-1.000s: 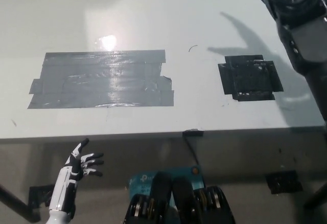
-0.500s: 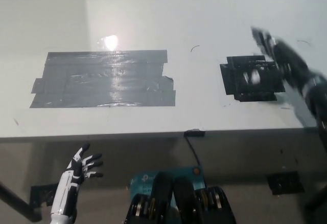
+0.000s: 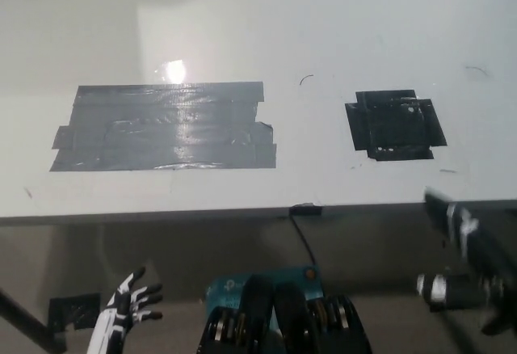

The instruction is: A stapler is kept on the black spot marked on the desk infront of the robot. The robot picks up the stapler using its right hand and passes it to a person

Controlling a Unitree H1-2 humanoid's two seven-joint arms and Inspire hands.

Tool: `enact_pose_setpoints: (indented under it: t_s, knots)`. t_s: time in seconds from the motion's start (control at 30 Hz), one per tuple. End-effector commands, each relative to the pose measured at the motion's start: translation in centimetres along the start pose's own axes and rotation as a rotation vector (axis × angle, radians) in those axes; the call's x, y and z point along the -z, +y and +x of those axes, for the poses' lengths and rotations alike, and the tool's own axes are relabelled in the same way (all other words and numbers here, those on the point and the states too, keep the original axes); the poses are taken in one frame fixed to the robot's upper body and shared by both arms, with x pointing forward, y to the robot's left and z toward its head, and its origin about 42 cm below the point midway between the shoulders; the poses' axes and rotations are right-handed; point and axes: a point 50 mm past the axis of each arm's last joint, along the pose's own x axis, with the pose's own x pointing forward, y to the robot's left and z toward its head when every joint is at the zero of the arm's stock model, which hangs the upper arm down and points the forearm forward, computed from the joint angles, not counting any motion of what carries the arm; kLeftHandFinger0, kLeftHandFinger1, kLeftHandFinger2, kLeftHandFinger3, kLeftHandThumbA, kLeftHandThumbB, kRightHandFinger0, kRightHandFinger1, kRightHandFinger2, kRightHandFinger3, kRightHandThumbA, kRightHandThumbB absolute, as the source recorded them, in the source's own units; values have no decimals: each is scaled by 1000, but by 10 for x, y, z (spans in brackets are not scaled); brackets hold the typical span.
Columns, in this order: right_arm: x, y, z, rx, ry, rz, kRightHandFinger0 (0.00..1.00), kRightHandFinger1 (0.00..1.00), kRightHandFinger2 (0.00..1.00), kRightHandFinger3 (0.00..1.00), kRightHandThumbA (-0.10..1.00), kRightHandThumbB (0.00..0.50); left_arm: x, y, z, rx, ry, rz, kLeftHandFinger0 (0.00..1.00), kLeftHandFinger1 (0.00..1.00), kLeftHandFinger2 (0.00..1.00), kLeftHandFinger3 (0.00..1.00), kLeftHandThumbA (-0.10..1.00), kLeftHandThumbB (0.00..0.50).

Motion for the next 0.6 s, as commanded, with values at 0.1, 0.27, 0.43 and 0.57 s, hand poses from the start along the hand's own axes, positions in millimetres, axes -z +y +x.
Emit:
enact_pose_setpoints:
  t_s: [0.1, 0.27, 0.43, 0.57]
  knots:
    - [-69, 103, -125, 125, -611, 375, 1000, 1000, 1000, 1000, 1000, 443, 6, -2, -18, 56, 7, 22, 639, 753, 775, 934, 1000, 499]
    - [-14, 104, -112, 167, -434, 307, 1000, 1000, 1000, 1000, 1000, 281, 6, -3, -14, 59, -15, 25, 613, 732, 759, 930, 1000, 487]
    - [45, 105, -93, 199, -236, 318, 1000, 1000, 1000, 1000, 1000, 321, 7, -7, -18, 61, -6, 22, 616, 740, 769, 927, 1000, 496]
    - [54, 104, -88, 175, -197, 298, 1000, 1000, 1000, 1000, 1000, 298, 7, -6, -19, 48, -5, 15, 610, 723, 752, 912, 1000, 500]
